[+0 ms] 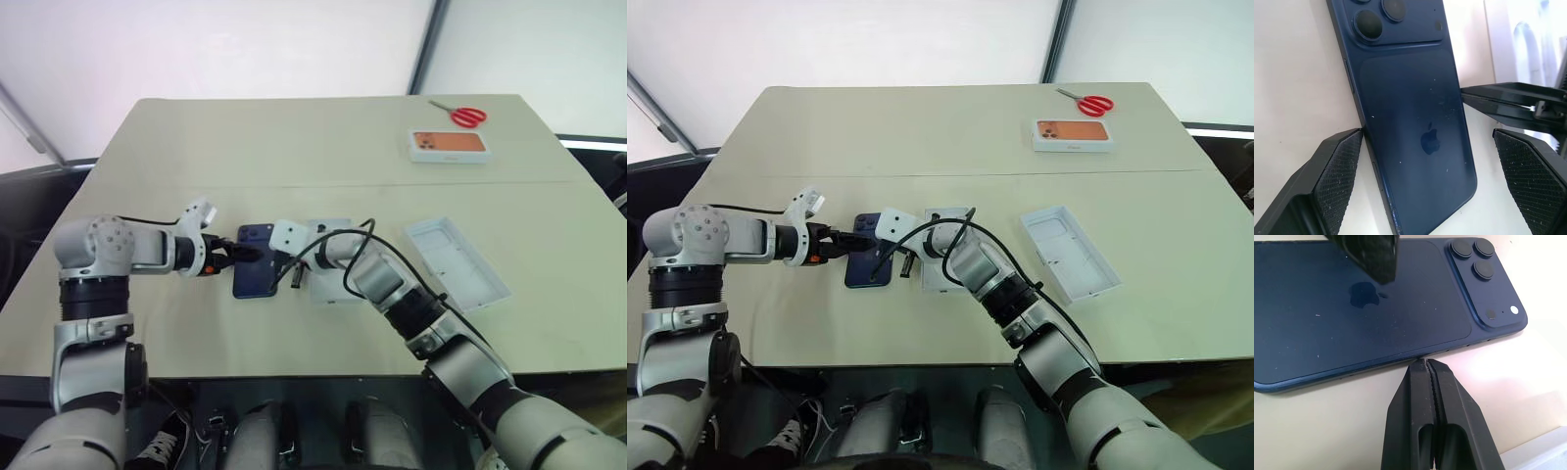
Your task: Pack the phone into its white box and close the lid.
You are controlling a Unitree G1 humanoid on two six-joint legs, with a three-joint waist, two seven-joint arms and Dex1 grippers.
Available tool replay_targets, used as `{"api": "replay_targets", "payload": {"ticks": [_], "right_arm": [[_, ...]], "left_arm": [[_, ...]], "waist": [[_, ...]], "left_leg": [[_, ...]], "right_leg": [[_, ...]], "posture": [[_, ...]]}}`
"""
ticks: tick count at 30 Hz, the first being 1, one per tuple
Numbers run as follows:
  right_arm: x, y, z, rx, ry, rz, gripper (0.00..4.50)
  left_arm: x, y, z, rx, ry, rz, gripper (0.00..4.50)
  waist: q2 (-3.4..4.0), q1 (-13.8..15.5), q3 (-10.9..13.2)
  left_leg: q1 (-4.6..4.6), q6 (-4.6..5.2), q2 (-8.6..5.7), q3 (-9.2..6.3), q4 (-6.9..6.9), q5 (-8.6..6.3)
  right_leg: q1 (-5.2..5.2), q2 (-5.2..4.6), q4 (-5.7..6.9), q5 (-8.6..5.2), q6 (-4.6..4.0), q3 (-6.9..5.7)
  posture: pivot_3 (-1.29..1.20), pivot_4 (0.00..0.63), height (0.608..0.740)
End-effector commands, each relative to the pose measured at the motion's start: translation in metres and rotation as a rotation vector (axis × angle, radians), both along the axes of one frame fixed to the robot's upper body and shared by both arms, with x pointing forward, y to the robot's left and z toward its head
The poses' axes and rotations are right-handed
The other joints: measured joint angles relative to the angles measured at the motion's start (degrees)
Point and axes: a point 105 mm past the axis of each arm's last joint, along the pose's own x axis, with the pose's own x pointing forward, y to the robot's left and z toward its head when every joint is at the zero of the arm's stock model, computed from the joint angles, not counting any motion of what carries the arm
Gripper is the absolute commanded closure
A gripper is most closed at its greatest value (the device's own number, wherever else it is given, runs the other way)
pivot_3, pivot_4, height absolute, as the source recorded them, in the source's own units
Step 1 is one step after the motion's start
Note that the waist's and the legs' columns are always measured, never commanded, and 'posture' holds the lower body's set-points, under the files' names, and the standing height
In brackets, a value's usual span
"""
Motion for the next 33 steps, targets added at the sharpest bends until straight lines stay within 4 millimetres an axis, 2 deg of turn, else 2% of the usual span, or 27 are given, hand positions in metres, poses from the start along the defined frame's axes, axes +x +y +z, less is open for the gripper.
{"api": "replay_targets", "payload": {"ticks": [1,6,8,12,15,18,32,33], "right_arm": [[-0.006,0.015,0.009,0.035,-0.011,0.046,4.46],[-0.005,0.014,0.01,0.028,-0.024,0.05,4.46],[-0.005,0.014,0.009,0.028,-0.019,0.048,4.46],[-0.003,0.012,0.009,0.031,-0.014,0.035,4.46],[-0.004,0.011,0.008,0.029,-0.014,0.039,4.46],[-0.005,0.012,0.008,0.03,-0.015,0.041,4.46],[-0.006,0.011,0.007,0.023,-0.024,0.044,4.46],[-0.006,0.011,0.007,0.022,-0.018,0.042,4.49]], "left_arm": [[0.001,-0.02,-0.008,-0.031,0.033,-0.016,0.0],[-0.006,-0.027,-0.021,-0.098,0.074,-0.012,0.0],[-0.009,-0.033,-0.02,-0.159,0.082,-0.023,0.0],[-0.004,-0.03,-0.017,-0.195,0.088,0.029,0.0],[-0.005,-0.038,-0.009,-0.264,0.073,0.003,0.0],[-0.009,-0.038,-0.013,-0.221,0.075,-0.005,0.0],[-0.016,-0.004,-0.021,-0.267,0.088,0.087,0.0],[-0.017,-0.003,-0.021,-0.271,0.086,0.084,0.26]], "waist": [[-0.01,0.1,0.0],[-0.01,0.2,0.0],[-0.01,0.3,0.0],[-0.02,1.0,0.0],[-0.06,1.1,0.0],[-0.08,1.1,0.0],[-0.12,-0.4,0.1],[-0.12,-0.4,0.1]], "left_leg": [[0.01,-0.01,0.0,-0.01,0.0,0.01],[0.03,-0.04,-0.01,-0.01,-0.06,0.03],[0.04,-0.04,-0.01,-0.01,-0.08,0.03],[0.03,-0.05,-0.01,-0.02,-0.08,0.03],[0.03,-0.05,-0.02,-0.02,-0.14,0.03],[0.0,-0.04,-0.02,-0.02,-0.17,0.03],[-0.02,-0.05,-0.01,-0.01,-0.35,0.04],[-0.02,-0.05,-0.01,-0.01,-0.35,0.05]], "right_leg": [[-0.01,0.0,-0.01,0.0,0.0,0.0],[0.03,-0.02,-0.02,0.0,0.0,0.0],[0.03,-0.02,-0.04,0.0,0.0,0.0],[0.02,-0.02,-0.1,0.0,0.0,-0.01],[0.03,-0.02,-0.17,0.0,0.0,-0.03],[0.06,-0.01,-0.2,0.01,0.01,-0.03],[0.06,0.08,-0.37,0.01,0.01,-0.06],[0.06,0.08,-0.38,0.01,0.01,-0.06]], "posture": [[0.0,0.15,0.738],[0.0,0.15,0.738],[0.0,0.15,0.738],[0.0,0.15,0.738],[0.0,0.15,0.738],[0.0,0.15,0.738],[0.0,0.15,0.738],[0.0,0.15,0.738]]}}
